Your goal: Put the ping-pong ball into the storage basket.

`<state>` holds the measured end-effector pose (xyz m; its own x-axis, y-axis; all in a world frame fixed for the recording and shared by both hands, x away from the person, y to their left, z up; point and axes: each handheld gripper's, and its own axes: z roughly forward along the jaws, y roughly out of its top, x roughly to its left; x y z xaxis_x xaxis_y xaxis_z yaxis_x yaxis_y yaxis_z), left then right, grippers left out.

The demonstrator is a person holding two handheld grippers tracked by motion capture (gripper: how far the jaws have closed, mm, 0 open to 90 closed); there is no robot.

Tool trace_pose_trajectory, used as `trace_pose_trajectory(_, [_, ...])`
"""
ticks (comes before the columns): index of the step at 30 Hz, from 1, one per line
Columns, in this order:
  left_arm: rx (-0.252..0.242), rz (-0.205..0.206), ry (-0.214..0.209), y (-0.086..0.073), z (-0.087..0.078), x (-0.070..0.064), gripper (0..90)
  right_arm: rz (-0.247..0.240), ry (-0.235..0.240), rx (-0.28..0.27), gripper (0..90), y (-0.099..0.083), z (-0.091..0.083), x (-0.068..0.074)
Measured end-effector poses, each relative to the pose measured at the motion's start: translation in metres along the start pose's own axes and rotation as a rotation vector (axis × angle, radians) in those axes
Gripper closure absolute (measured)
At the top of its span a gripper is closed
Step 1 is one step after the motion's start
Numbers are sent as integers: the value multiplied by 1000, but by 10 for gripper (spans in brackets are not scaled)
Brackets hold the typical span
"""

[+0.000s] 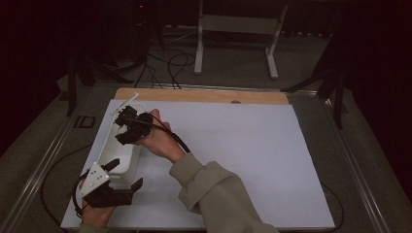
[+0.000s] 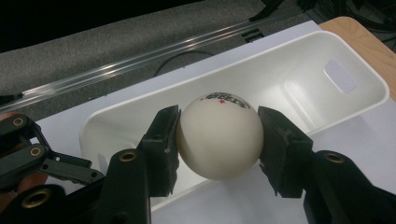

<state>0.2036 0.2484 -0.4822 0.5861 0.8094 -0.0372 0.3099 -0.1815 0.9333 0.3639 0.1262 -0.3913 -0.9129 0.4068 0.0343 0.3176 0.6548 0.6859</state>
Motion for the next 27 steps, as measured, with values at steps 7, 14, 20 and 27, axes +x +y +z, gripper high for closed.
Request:
trace_pose_trajectory(7, [-1, 0, -2, 0, 0, 0, 0, 4, -2, 2, 507, 1, 0, 1])
trace_pose_trajectory(14, [-1, 1, -5, 0, 1, -1, 0, 4, 0, 3, 507, 1, 1, 2])
trace_pose_trajectory(20, [0, 3, -7, 0, 2, -1, 0, 1, 2, 5, 507, 2, 3, 4])
trace_pose_trajectory(27, [-1, 2, -8, 0, 2, -1, 0, 1, 7, 6, 506, 4, 6, 5])
